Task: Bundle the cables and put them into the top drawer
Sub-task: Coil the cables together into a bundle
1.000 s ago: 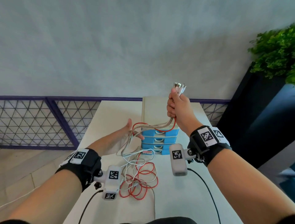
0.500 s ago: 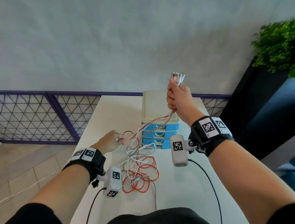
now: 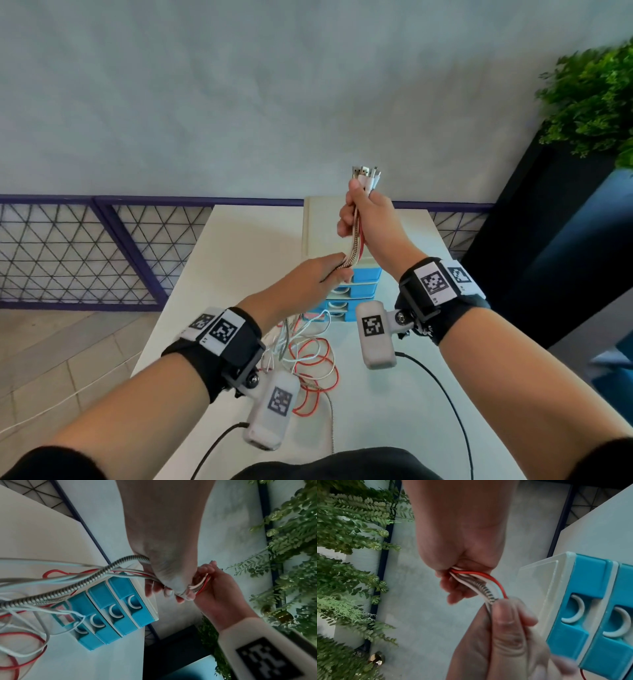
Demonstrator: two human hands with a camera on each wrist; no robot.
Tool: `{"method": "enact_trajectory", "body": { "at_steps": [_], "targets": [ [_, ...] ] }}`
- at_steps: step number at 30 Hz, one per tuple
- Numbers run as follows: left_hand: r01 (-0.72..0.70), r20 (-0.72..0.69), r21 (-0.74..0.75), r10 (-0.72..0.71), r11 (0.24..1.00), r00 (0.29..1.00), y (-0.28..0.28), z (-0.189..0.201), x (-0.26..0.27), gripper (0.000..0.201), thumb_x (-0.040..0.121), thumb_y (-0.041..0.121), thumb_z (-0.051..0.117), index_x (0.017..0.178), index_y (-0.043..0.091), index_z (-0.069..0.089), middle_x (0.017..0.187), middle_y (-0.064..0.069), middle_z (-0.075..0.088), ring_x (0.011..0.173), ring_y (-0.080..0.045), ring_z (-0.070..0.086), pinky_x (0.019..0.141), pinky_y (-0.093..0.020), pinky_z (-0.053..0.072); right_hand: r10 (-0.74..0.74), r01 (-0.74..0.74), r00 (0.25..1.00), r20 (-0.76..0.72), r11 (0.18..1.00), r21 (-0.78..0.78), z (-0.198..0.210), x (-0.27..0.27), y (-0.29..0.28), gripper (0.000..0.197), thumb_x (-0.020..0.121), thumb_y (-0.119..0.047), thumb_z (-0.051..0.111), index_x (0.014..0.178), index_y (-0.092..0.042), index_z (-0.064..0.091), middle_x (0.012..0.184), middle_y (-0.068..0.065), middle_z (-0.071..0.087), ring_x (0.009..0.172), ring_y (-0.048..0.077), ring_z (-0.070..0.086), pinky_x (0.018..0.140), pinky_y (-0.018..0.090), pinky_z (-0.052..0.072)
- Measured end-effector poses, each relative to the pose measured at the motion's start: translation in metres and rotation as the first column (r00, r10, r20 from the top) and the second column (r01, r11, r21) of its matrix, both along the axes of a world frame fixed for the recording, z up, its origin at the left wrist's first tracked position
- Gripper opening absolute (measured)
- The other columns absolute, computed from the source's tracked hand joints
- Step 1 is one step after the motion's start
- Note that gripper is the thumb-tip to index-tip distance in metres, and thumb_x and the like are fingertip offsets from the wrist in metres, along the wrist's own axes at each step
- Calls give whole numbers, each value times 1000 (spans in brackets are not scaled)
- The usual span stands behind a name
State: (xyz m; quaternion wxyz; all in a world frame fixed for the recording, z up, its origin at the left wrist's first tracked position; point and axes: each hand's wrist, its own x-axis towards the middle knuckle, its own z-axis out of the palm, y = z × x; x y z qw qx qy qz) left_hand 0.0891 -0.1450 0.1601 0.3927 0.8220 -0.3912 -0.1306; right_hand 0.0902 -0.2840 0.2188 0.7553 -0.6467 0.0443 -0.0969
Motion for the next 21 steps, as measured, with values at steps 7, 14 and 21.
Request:
{"method": "enact_trajectory", "body": {
  "at_steps": [7, 14, 21],
  "targets": [
    [-8, -350, -107, -30, 994, 936, 5, -2, 5, 33, 94, 38, 47, 81, 12, 62, 47, 11, 41, 44, -9, 36, 50, -20, 36, 72, -52, 996, -55, 951, 306, -11, -4, -10, 36, 99, -39, 43, 68, -22, 36, 52, -7, 23, 38, 5, 17, 32, 17, 13],
    [-225, -717, -223, -4, 948, 697, 39, -22, 16, 38, 92, 49, 38, 80, 16, 53, 53, 7, 28, 42, -9, 29, 58, -25, 48, 64, -12, 984, -164, 953, 301, -10, -2, -35, 37, 100, -41, 42, 69, -22, 37, 51, -9, 24, 37, 4, 18, 29, 17, 13],
    [-187, -399, -30, 160, 982, 903, 22, -2, 28, 40, 97, 40, 39, 88, 6, 59, 66, 0, 45, 48, -11, 34, 44, -22, 30, 403, -413, 822, -402, 908, 68, -22, -12, -28, 29, 98, -33, 49, 75, -17, 47, 51, -9, 27, 38, 2, 21, 33, 14, 15]
  ]
}}
